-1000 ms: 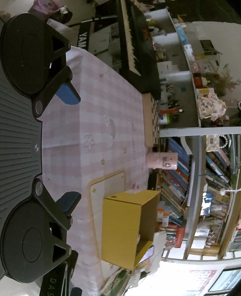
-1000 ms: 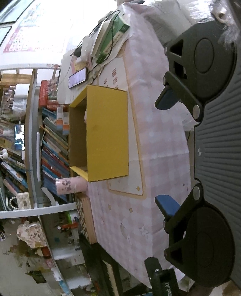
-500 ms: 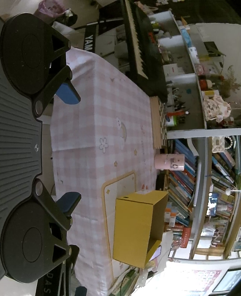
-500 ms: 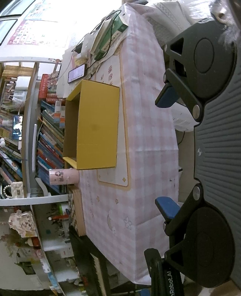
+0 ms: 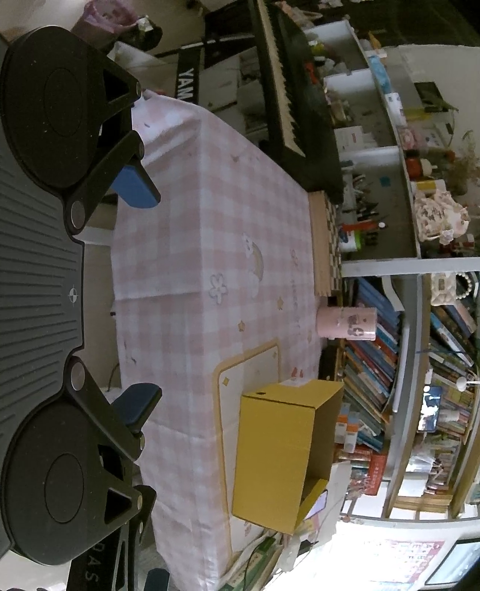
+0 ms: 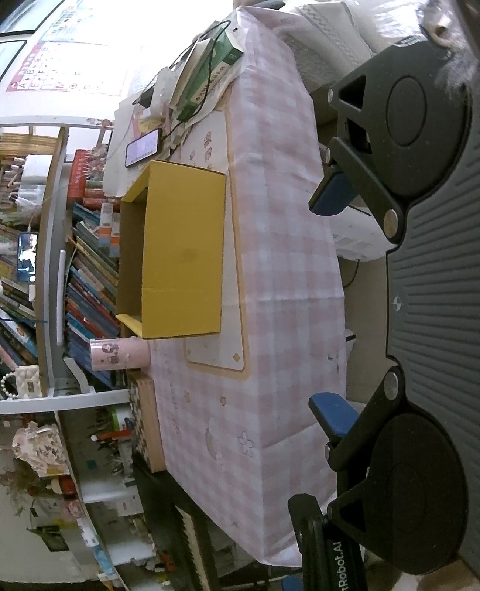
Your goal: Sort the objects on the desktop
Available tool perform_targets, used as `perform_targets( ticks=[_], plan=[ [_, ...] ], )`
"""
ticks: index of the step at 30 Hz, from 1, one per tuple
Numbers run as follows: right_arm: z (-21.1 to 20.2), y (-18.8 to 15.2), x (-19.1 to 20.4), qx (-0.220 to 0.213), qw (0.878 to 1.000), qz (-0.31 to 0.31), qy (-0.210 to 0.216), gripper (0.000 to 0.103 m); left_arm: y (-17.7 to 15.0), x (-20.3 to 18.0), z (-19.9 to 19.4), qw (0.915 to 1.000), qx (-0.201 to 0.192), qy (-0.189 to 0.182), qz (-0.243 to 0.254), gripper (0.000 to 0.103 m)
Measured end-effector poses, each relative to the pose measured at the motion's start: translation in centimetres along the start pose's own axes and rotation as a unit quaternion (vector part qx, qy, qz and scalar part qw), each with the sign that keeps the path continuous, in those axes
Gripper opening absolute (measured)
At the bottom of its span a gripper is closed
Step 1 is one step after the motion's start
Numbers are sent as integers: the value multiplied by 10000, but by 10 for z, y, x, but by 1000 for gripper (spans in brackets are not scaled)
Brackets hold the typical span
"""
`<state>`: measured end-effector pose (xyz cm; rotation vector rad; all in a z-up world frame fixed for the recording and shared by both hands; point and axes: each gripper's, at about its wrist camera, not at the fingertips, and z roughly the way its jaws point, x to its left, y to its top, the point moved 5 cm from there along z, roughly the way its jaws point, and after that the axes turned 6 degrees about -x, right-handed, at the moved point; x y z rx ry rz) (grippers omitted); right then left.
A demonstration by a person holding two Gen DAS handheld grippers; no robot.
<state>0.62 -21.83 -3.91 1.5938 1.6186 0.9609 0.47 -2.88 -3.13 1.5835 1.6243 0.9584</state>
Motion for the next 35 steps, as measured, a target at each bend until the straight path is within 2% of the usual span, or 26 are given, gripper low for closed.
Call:
perform_targets(
  ticks=[9, 35],
  plan=[
    [0, -1, 5, 44, 10000, -34, 19, 103, -2, 4, 1, 9999, 22, 103, 40, 102],
    [8, -3, 5, 187, 9998, 77, -74, 103, 0, 4, 4, 9999, -51, 35, 132, 102]
  ],
)
